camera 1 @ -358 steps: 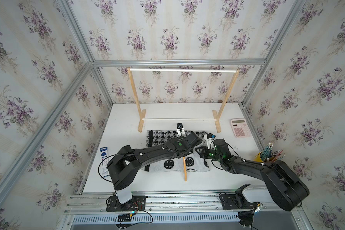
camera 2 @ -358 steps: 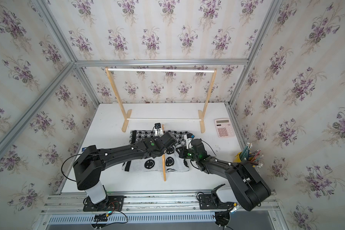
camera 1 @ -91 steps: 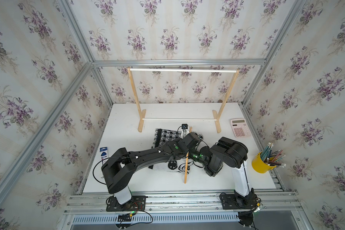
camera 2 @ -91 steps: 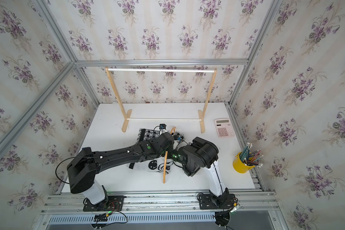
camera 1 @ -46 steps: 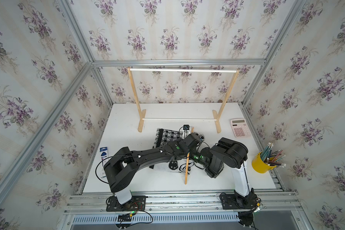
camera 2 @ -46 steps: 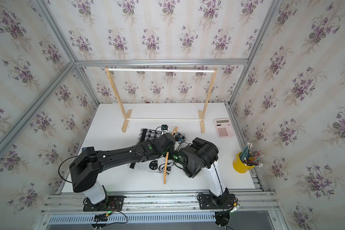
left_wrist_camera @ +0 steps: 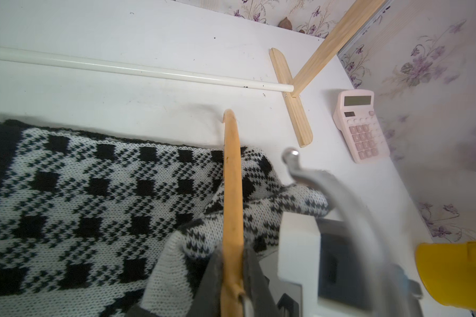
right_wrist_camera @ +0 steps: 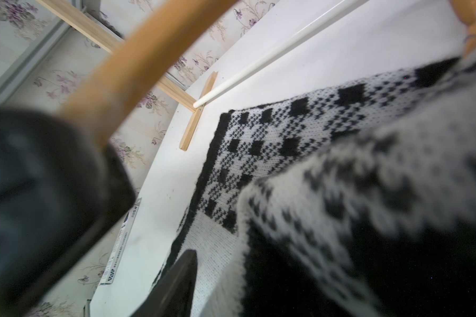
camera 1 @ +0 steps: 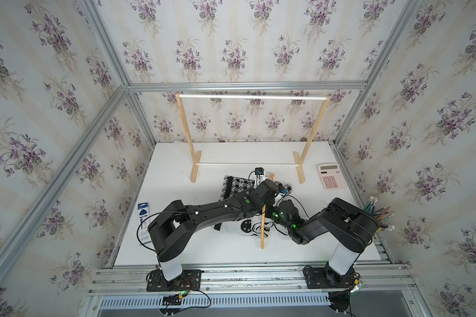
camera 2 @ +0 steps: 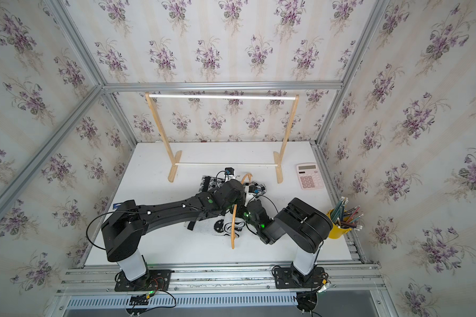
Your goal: Hang the scarf on the hanger
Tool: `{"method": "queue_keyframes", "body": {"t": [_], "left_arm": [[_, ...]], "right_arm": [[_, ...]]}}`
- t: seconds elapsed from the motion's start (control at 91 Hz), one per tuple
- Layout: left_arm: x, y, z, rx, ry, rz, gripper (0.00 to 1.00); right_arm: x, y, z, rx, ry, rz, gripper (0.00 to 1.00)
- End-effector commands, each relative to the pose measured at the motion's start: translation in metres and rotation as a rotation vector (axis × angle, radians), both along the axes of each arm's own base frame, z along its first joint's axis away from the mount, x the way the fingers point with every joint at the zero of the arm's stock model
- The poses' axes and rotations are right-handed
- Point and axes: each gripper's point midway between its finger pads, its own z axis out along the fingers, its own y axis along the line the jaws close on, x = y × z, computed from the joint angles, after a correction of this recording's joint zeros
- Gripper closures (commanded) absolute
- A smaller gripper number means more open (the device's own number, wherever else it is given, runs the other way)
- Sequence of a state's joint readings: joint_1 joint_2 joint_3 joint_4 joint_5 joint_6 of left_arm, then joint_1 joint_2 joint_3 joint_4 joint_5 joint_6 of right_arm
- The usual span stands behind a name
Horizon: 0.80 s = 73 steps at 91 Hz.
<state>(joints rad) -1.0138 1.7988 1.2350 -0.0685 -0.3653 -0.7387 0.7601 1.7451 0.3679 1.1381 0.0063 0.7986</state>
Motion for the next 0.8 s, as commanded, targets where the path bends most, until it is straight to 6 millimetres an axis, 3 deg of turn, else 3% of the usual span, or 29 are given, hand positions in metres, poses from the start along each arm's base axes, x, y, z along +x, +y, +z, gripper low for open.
{"method": "queue_keyframes", "body": {"t": [0.0, 0.154, 0.242, 0.308, 0.473, 0.615, 0.681, 0.791], "left_arm": [[-0.005, -0.003, -0.024, 0.015, 0.066, -0.019, 1.0], [-0.004, -0.007, -0.033, 0.028, 0.081, -0.025, 1.0], [-0.003, -0.009, -0.038, 0.033, 0.086, -0.026, 1.0], [-0.004, -0.009, -0.042, 0.04, 0.09, -0.026, 1.0], [-0.003, -0.007, -0.043, 0.06, 0.083, -0.028, 1.0], [-0.002, -0.004, -0.043, 0.075, 0.077, -0.024, 1.0], [-0.001, -0.003, -0.044, 0.079, 0.078, -0.022, 1.0], [-0.001, -0.003, -0.045, 0.078, 0.083, -0.023, 1.0]], "right_arm": [[-0.01, 0.018, 0.013, -0.013, -0.08, 0.117, 0.42], [-0.009, 0.018, -0.008, -0.059, -0.072, 0.119, 0.67], [-0.01, 0.015, -0.015, -0.069, -0.083, 0.119, 0.85], [-0.012, 0.013, -0.016, -0.075, -0.103, 0.126, 0.9], [-0.025, 0.001, 0.013, -0.033, -0.232, 0.13, 0.85], [-0.031, -0.009, 0.027, -0.042, -0.288, 0.124, 0.64], [-0.033, -0.013, 0.029, -0.048, -0.295, 0.116, 0.57], [-0.032, -0.018, 0.021, -0.073, -0.271, 0.097, 0.53]]}}
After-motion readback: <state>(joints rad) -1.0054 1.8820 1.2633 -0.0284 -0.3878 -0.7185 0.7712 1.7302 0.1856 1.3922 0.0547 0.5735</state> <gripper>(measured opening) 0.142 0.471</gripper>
